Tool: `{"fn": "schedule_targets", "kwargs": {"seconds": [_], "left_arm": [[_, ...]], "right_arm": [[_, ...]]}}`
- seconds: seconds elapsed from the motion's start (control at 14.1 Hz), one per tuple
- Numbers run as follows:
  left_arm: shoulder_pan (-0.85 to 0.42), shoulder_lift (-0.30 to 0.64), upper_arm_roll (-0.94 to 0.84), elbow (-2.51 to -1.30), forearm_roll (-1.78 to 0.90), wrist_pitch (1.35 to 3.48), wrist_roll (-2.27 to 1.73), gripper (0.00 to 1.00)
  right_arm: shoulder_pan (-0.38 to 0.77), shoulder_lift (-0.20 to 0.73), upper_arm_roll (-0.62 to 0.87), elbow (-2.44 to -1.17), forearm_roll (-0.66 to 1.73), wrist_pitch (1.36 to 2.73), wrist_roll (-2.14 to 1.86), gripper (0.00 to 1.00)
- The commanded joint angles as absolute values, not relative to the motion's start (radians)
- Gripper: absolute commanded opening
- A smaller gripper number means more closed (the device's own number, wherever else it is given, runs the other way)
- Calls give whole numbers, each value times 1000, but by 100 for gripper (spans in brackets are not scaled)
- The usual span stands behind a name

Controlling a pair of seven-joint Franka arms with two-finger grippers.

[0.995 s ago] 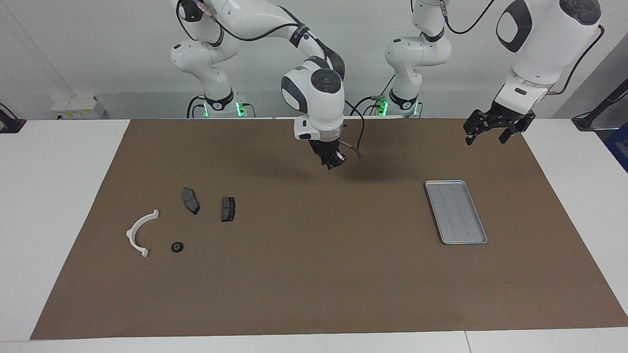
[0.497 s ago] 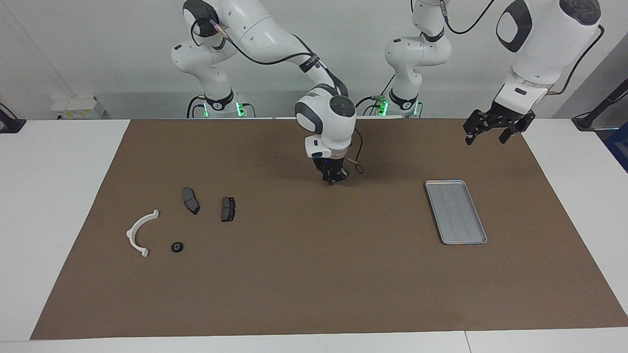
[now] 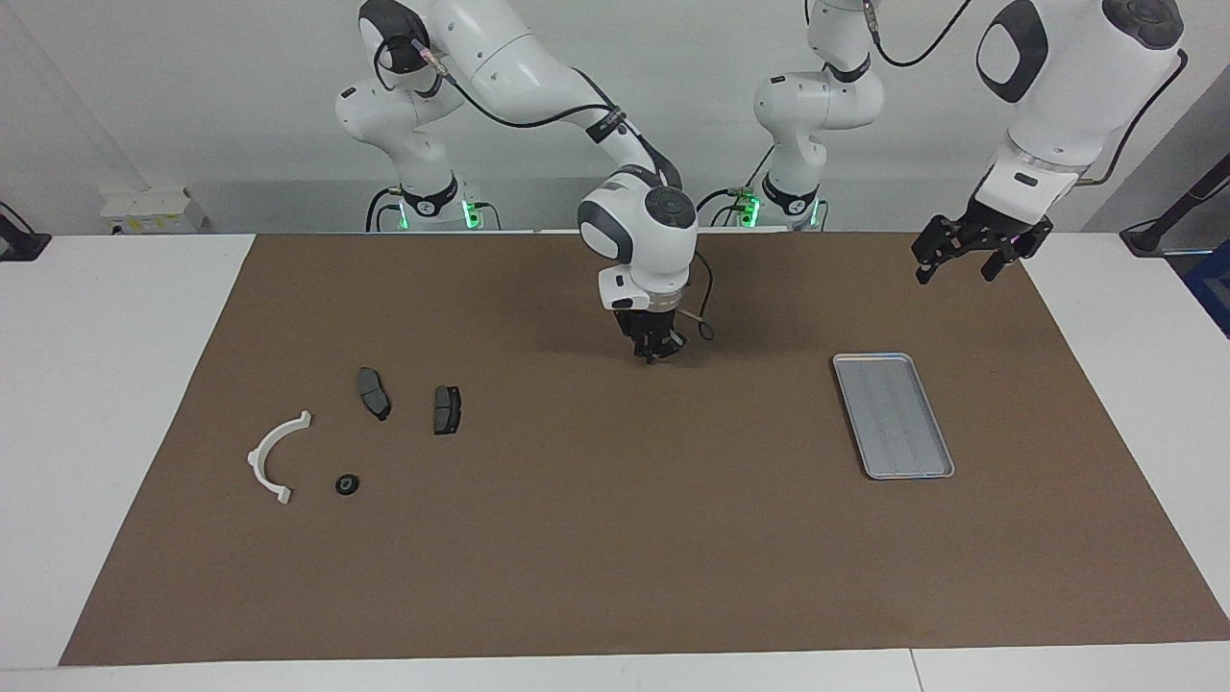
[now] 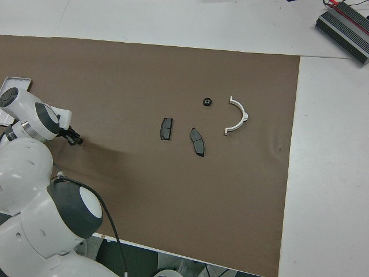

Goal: Pick bearing gear from pile to tray

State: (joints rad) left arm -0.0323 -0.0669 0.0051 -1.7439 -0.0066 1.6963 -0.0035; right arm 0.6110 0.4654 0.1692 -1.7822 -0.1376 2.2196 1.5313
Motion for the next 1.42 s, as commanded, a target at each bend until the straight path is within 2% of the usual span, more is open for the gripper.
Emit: {"fn": "schedule_targets", "kwargs": {"seconds": [0.0, 0.07, 0.21, 0.43, 0.57, 0.85, 1.14, 1.35], "left_arm": [[-20, -94, -2, -1772, -23, 1713, 2, 100], [-20, -94, -2, -1773, -23, 1713, -2, 100], [-18, -95, 2, -1773, -23, 1723, -15, 100], [-18, -95, -2, -1775, -23, 1730, -35, 100], [-20, -94, -2, -1775, -23, 1761, -57, 100], [-35, -95, -2, -1782, -23, 1763, -80, 100], [-48, -95, -9, -1792, -21, 1764, -89, 100], [-148, -68, -9, -1819, -14, 1833, -211, 100]], "right_arm": [[615, 463, 169, -1798, -166, 2247, 1571, 2], [615, 463, 169, -1798, -166, 2247, 1571, 15], [615, 463, 169, -1798, -166, 2247, 1571, 53], [615, 463, 169, -1795, -166, 2241, 1580, 84], [615, 462, 167, -1786, -166, 2221, 1580, 98], [572, 433, 169, -1689, -175, 2073, 1537, 100], [467, 324, 170, -1681, -164, 1981, 1309, 100], [370, 259, 170, -1681, -158, 1918, 1055, 100]]}}
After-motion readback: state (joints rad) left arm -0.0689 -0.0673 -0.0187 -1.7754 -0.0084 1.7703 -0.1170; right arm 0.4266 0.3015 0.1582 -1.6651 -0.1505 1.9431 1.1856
